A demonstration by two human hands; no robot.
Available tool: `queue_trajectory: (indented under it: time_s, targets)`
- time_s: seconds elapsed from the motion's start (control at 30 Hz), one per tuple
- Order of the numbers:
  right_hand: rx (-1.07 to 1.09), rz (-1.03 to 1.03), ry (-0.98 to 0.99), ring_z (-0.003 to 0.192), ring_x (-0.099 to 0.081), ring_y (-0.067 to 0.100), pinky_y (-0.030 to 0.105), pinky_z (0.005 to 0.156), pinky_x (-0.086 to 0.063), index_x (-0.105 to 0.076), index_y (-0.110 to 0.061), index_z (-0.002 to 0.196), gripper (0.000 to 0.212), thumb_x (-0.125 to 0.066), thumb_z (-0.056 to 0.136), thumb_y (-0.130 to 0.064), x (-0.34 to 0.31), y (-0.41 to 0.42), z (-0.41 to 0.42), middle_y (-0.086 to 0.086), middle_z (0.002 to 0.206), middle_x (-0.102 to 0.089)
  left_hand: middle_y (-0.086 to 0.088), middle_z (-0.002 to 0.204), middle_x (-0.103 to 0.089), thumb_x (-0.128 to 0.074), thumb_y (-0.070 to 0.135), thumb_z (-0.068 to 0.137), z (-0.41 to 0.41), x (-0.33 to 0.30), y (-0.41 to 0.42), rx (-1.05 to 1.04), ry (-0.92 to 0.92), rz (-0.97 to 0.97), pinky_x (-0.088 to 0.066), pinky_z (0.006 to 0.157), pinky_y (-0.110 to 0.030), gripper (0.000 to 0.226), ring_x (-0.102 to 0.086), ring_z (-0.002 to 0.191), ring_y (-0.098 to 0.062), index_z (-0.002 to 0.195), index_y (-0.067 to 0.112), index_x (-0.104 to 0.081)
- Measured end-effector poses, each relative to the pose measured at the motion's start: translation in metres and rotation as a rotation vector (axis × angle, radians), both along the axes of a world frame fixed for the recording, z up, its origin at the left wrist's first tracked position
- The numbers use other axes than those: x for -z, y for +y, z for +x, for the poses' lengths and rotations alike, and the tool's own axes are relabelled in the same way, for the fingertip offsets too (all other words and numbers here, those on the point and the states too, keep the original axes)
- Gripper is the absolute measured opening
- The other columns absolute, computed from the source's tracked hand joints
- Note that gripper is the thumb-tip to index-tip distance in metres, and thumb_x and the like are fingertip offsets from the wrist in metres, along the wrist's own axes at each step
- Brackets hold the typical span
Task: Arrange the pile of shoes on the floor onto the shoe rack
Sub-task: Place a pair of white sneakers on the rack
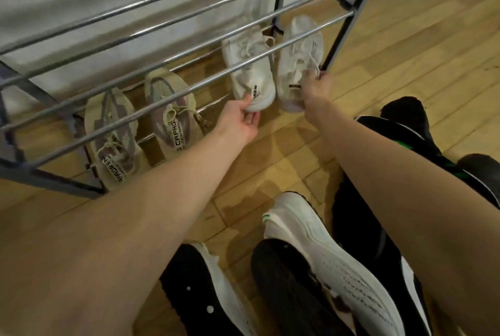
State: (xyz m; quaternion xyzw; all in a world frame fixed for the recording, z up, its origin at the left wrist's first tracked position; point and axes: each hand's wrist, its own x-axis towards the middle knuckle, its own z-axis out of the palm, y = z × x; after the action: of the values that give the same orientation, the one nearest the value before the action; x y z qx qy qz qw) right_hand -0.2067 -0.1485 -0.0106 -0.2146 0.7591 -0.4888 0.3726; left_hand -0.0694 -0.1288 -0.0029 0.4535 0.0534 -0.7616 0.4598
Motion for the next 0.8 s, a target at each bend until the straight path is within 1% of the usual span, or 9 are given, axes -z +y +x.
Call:
queue_trajectory:
  time_s: [0.1,0.23,0.3,0.37,0.43,0.47,0.53,0.6,0.8]
  targets:
    - [-0.027,0.033,-0.019,0.093,-0.052,0.016,0.027,0.075,-0.043,-0.044,-0.007,0.131,0.038,-0.045,0.099,-0.028,0.01,-0.007,-0.006,0.002,0.105,-0.052,-0.007,0.129,-0.061,-0.057,0.0,0.091,-0.002,0.004,-0.011,-0.002,-0.054,-0.009,-0.042,0.101,-0.027,0.039,-0.057,0.121,-0.019,0.13,0.005,-0.055]
    - [-0.041,0.04,-0.05,0.09,-0.054,0.016,0.021,0.063,-0.045,-0.053,-0.008,0.125,0.03,-0.039,0.099,-0.015,0.019,0.003,-0.007,0.0,0.094,-0.056,-0.011,0.134,-0.058,-0.054,-0.003,0.092,-0.003,0.003,-0.01,0.044,-0.134,-0.01,-0.042,0.099,-0.026,0.043,-0.055,0.124,-0.02,0.134,0.003,-0.05]
    - [-0.06,0.043,-0.002,0.079,-0.052,0.013,0.017,0.055,-0.039,-0.055,-0.011,0.115,0.025,-0.037,0.098,-0.012,0.018,0.014,-0.006,-0.002,0.087,-0.055,-0.011,0.133,-0.058,-0.056,-0.001,0.091,-0.001,-0.002,-0.005,0.067,-0.178,-0.001,-0.039,0.103,-0.028,0.043,-0.054,0.124,-0.02,0.134,0.004,-0.05]
    - [-0.116,0.079,0.087,0.076,-0.05,0.009,0.019,0.055,-0.036,-0.054,-0.008,0.119,0.027,-0.039,0.097,-0.013,0.013,0.027,-0.003,0.0,0.094,-0.055,-0.011,0.135,-0.056,-0.056,0.002,0.091,0.003,-0.008,0.005,0.119,-0.236,0.014,-0.035,0.108,-0.03,0.045,-0.051,0.127,-0.02,0.135,0.005,-0.05]
    - [-0.181,0.119,0.143,0.089,-0.054,0.016,0.023,0.063,-0.041,-0.051,-0.005,0.128,0.036,-0.043,0.095,-0.016,0.006,0.044,0.001,0.004,0.108,-0.055,-0.011,0.133,-0.055,-0.051,0.003,0.091,0.009,-0.015,0.019,0.198,-0.272,0.015,-0.034,0.11,-0.034,0.044,-0.049,0.128,-0.021,0.135,0.005,-0.049]
    - [-0.216,0.136,0.168,0.096,-0.056,0.02,0.026,0.068,-0.045,-0.05,-0.006,0.132,0.039,-0.044,0.094,-0.016,0.002,0.055,0.003,0.005,0.113,-0.056,-0.011,0.126,-0.057,-0.049,0.003,0.092,0.014,-0.02,0.028,0.24,-0.284,0.013,-0.039,0.105,-0.036,0.037,-0.052,0.122,-0.021,0.128,0.004,-0.051]
    - [-0.34,0.162,0.271,0.105,-0.058,0.025,0.032,0.077,-0.049,-0.048,-0.007,0.135,0.043,-0.046,0.093,-0.016,-0.009,0.079,0.009,0.008,0.121,-0.056,-0.009,0.1,-0.059,-0.044,0.002,0.093,0.023,-0.027,0.046,0.334,-0.34,0.02,-0.049,0.081,-0.033,0.014,-0.059,0.091,-0.02,0.098,0.003,-0.057]
    - [-0.5,0.181,0.412,0.107,-0.057,0.024,0.029,0.079,-0.046,-0.048,-0.005,0.134,0.041,-0.047,0.094,-0.013,-0.021,0.108,0.019,0.009,0.119,-0.056,-0.007,0.08,-0.053,-0.041,0.001,0.093,0.034,-0.033,0.066,0.446,-0.44,0.03,-0.043,0.062,-0.028,0.018,-0.052,0.068,-0.018,0.078,0.007,-0.05]
    - [-0.775,0.255,0.633,0.119,-0.05,0.03,0.036,0.093,-0.043,-0.047,-0.005,0.131,0.041,-0.052,0.092,-0.015,-0.031,0.19,0.043,0.015,0.129,-0.051,-0.003,0.081,-0.052,-0.043,0.007,0.093,0.072,-0.033,0.136,1.058,-0.884,-0.101,-0.042,0.066,-0.026,0.017,-0.05,0.066,-0.013,0.079,0.012,-0.049]
